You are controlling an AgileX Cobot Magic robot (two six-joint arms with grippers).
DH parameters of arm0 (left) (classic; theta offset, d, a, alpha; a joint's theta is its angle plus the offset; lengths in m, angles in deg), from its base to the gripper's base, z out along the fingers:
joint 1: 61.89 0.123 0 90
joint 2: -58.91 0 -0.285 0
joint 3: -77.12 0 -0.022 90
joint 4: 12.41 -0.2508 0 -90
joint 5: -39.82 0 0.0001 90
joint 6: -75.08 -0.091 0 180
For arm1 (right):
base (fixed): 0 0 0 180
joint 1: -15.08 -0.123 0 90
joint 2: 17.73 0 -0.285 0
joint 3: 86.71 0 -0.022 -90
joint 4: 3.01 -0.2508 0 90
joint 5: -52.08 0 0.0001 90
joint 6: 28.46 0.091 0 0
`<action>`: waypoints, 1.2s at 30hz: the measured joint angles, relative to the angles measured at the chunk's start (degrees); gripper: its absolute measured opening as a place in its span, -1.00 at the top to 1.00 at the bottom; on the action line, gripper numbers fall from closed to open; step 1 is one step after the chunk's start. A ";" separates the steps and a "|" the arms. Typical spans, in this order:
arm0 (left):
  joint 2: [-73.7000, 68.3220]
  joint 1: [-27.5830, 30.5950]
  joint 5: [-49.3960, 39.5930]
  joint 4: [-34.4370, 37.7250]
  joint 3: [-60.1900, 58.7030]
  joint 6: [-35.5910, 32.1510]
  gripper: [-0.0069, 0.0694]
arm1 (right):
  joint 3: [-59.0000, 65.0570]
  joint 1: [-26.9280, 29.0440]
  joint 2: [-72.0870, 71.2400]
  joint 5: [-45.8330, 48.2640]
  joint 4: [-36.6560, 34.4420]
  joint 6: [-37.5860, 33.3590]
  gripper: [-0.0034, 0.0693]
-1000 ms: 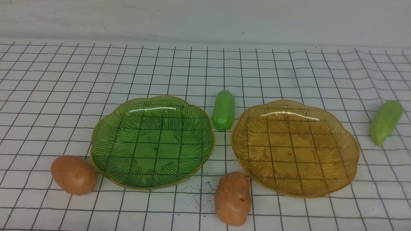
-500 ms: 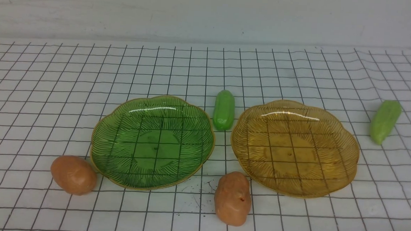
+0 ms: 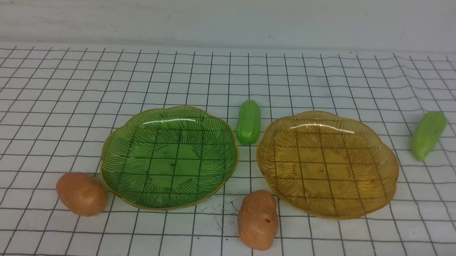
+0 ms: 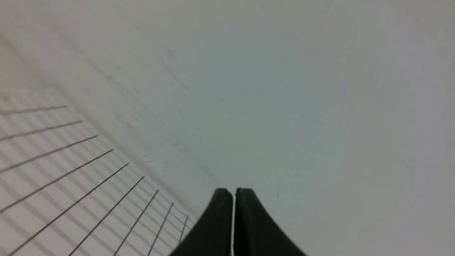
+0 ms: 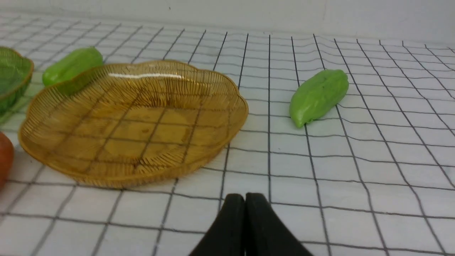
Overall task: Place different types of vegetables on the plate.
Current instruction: 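Put the potatoes from the left side into the left plate with the left gripper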
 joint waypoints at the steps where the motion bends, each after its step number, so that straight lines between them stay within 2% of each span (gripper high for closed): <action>1: -0.78 0.00 -3.87 -1.61 3.31 -1.37 0.84 | 0.05 -0.08 0.00 -1.56 -2.22 0.07 0.95; 5: -9.21 0.00 -20.69 -5.98 14.48 -6.85 0.84 | 0.05 -0.24 0.00 -9.20 -16.97 1.80 0.95; 8: -20.14 0.00 -38.09 -12.39 22.75 -8.34 0.84 | 0.05 -0.35 0.00 -14.05 -33.59 4.60 0.95; 9: -26.67 0.00 -47.04 -16.45 25.94 -7.92 0.84 | 0.05 -0.42 0.00 -15.63 -42.35 4.72 0.95; 10: -30.68 0.00 -51.89 -20.43 28.19 -6.44 0.84 | 0.05 -0.42 0.00 -16.70 -46.84 3.98 0.95; 11: -36.01 0.00 -57.36 -24.65 30.01 -4.04 0.84 | 0.05 -0.42 0.00 -17.34 -50.10 2.23 0.95; 13: -42.65 0.00 -62.45 -31.75 32.43 1.66 0.84 | 0.05 -0.44 0.00 -17.94 -53.00 -2.03 0.95; 18: -52.34 0.00 -64.04 -44.26 35.77 15.18 0.84 | 0.05 -0.44 0.00 -17.66 -55.71 -7.47 0.95; 21: -56.35 0.00 -62.13 -49.76 37.16 22.53 0.84 | -0.26 -0.48 0.00 -11.10 -56.23 -8.33 0.95; 23: -57.82 0.00 -61.64 -51.19 37.91 24.92 0.84 | -1.18 -0.54 0.18 -6.65 -55.66 -8.86 0.95; 26: -63.39 0.48 -61.54 -52.70 41.62 29.91 0.84 | -9.26 -0.54 4.31 8.11 -47.72 -10.44 0.95; 27: -64.22 0.64 -61.57 -52.54 41.93 30.10 0.84 | -9.85 -0.54 5.17 8.89 -47.72 -10.44 0.95; 31: -75.35 4.26 -64.71 -48.41 49.91 31.35 0.84 | -25.74 -0.54 18.68 28.13 -31.72 -8.89 0.95; 32: -75.72 4.43 -64.71 -48.26 50.47 31.35 0.84 | -26.38 -0.54 19.32 29.02 -31.72 -8.88 0.95; 36: -82.14 7.06 -64.82 -46.35 54.76 31.75 0.83 | -37.00 -0.54 31.74 44.99 -21.43 -8.71 0.95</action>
